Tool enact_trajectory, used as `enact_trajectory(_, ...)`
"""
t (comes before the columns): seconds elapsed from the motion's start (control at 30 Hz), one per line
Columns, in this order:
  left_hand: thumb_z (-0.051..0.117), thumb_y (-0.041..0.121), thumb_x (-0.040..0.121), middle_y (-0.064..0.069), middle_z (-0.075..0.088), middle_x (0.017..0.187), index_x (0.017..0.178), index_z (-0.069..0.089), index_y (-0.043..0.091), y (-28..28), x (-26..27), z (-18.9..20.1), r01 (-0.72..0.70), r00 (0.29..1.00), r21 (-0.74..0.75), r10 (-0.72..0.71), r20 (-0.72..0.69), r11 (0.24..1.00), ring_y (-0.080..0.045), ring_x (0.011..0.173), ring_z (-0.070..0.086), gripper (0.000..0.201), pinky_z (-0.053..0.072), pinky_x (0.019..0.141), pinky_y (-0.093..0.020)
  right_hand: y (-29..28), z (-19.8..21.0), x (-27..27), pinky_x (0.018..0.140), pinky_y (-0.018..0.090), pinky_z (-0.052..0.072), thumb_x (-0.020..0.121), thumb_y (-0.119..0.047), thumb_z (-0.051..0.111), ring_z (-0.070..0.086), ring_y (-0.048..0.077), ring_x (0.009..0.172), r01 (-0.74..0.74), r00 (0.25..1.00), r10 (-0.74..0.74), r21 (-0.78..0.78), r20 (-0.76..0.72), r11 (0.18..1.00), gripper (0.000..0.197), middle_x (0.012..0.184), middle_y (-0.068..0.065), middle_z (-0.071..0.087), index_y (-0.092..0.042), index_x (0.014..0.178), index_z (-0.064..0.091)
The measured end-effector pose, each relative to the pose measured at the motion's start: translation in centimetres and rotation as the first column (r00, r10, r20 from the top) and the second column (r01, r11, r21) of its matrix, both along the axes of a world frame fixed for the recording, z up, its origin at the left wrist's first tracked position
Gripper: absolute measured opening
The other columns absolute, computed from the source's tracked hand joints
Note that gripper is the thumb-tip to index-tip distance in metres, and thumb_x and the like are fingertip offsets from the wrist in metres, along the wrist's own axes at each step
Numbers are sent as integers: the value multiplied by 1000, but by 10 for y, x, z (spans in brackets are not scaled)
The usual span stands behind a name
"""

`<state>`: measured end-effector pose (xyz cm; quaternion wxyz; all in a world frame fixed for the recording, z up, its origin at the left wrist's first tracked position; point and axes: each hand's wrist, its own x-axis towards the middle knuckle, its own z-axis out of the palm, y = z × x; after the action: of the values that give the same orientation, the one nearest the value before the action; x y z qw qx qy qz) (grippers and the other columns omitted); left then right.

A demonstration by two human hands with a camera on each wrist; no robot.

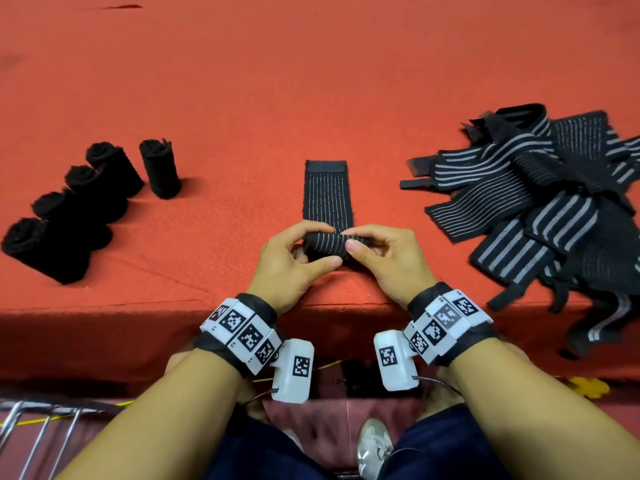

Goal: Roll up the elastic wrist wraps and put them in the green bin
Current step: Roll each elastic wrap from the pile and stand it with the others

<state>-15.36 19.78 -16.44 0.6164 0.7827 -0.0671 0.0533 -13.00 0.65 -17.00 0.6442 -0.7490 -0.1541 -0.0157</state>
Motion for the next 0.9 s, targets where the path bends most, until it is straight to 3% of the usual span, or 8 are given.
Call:
enact_trajectory(0.13,83,30,72,21,61,72,93,72,41,0,0,-2,-28,1000,20,28,-4,999,-6,60,45,26,56,67,-53,0,3,-1,77,17,51,94,-5,68,65,1,79,-31,999,31,-17,-5,999,13,88,-5,75,-14,101,75)
enact_trajectory(0.2,82,39,71,17,66,78,89,72,41,-1,-1,1,-44,999,30,44,5,999,-6,65,54,20,56,71,-55,-1,4,-1,74,20,50,93,-11,70,63,6,79,-36,999,37,-36,22,999,11,93,0,74,-15,102,76)
enact_trajectory(0.27,79,47,72,7,69,86,88,73,33,-1,0,2,-64,998,35,63,16,997,-18,76,63,22,56,74,-57,-2,6,-2,68,18,46,88,-9,76,58,5,79,-46,997,48,-32,54,998,17,102,6,66,-13,105,75)
enact_trajectory(0.47,82,25,84,5,60,99,77,73,20,-2,1,1,-102,994,60,99,55,993,-1,89,57,12,45,78,-18,-3,7,-2,64,12,39,86,0,76,53,-4,65,-66,995,67,-18,69,998,22,86,-7,65,-10,105,75)
enact_trajectory(0.6,81,31,84,3,67,98,82,77,16,-3,0,3,-97,995,49,96,22,994,-4,88,63,16,48,79,-22,-2,4,0,67,32,45,90,-12,74,52,18,68,-56,998,56,9,5,998,12,80,-5,68,-23,97,72)
enact_trajectory(0.7,85,39,74,3,68,105,107,75,26,-1,-1,3,-35,999,-21,35,3,999,-14,89,66,37,53,81,-32,-2,4,1,67,24,47,95,-10,69,53,8,66,-30,999,30,1,-12,1000,8,67,-11,61,-17,90,70)
enact_trajectory(0.77,87,30,73,5,70,104,117,71,34,1,-2,3,26,1000,-71,-27,-15,997,-15,87,66,47,54,80,-40,-1,5,1,63,22,44,97,-11,66,49,7,62,-20,1000,20,-20,-14,1000,11,62,-11,58,-14,87,71)
enact_trajectory(0.9,84,10,80,4,76,91,100,77,14,0,-3,4,4,1000,-90,-5,-5,996,-7,82,69,21,54,77,-26,-1,5,0,63,31,41,97,-20,67,47,16,63,-19,1000,18,-41,-22,999,11,67,1,58,-21,87,72)
